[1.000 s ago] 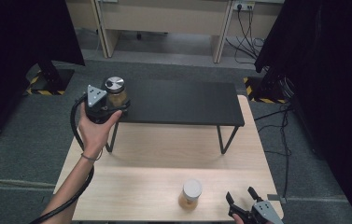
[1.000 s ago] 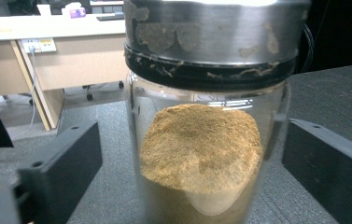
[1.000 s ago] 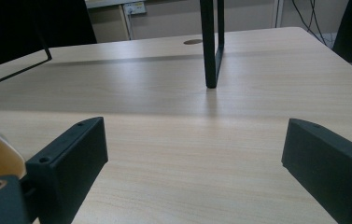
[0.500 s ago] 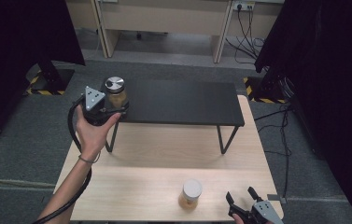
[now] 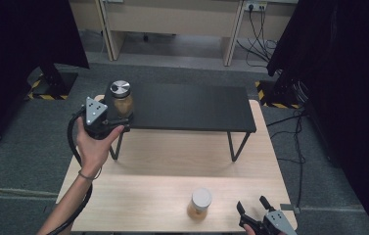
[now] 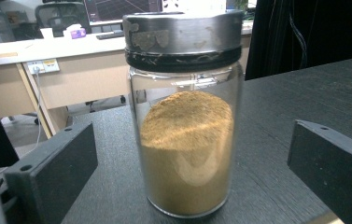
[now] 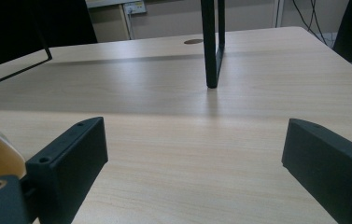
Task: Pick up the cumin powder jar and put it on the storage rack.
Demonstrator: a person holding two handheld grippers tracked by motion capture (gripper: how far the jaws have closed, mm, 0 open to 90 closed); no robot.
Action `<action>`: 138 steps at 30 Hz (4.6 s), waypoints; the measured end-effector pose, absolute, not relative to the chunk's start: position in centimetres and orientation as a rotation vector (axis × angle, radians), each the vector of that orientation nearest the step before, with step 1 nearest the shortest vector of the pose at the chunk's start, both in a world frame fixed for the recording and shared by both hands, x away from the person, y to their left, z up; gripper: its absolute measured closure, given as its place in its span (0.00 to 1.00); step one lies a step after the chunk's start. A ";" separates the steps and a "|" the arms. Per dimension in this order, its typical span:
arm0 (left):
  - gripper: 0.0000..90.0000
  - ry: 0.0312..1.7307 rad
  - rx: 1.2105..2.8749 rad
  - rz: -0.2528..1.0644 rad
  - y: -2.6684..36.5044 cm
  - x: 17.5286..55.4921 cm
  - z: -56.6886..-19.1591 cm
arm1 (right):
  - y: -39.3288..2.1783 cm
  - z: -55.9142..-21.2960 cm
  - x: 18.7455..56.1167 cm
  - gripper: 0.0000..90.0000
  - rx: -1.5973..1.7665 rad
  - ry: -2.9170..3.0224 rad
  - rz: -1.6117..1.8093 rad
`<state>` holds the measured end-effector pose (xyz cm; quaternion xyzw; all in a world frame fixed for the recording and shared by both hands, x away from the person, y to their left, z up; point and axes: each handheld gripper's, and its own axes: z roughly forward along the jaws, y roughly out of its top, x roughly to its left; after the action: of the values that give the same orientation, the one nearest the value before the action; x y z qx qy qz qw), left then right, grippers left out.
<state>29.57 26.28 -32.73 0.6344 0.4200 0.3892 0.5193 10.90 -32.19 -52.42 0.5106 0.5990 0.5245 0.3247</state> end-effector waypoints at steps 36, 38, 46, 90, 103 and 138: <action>0.02 0.910 1.498 0.920 26.7 20.3 -39.2 | -32.0 -52.4 10.9 0.08 1.340 1.574 1.373; 0.02 0.915 1.489 0.919 26.6 19.8 -39.9 | -32.0 -52.4 10.9 0.08 1.341 1.575 1.373; 0.02 0.919 1.503 0.912 26.2 19.2 -41.4 | -32.0 -52.4 10.9 0.08 1.339 1.579 1.371; 0.02 1.071 1.579 0.870 26.2 16.2 -49.1 | -31.9 -52.5 11.1 0.08 1.328 1.594 1.376; 0.02 1.072 1.545 0.866 26.8 16.3 -48.9 | -31.9 -52.5 10.6 0.08 1.335 1.593 1.365; 0.02 1.071 1.524 0.866 27.1 16.2 -48.7 | -32.1 -52.5 10.4 0.08 1.339 1.583 1.359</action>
<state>16.23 27.12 -48.69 0.6349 0.4464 0.3607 0.5173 10.39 -32.09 -52.51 0.5108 0.6040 0.5183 0.3251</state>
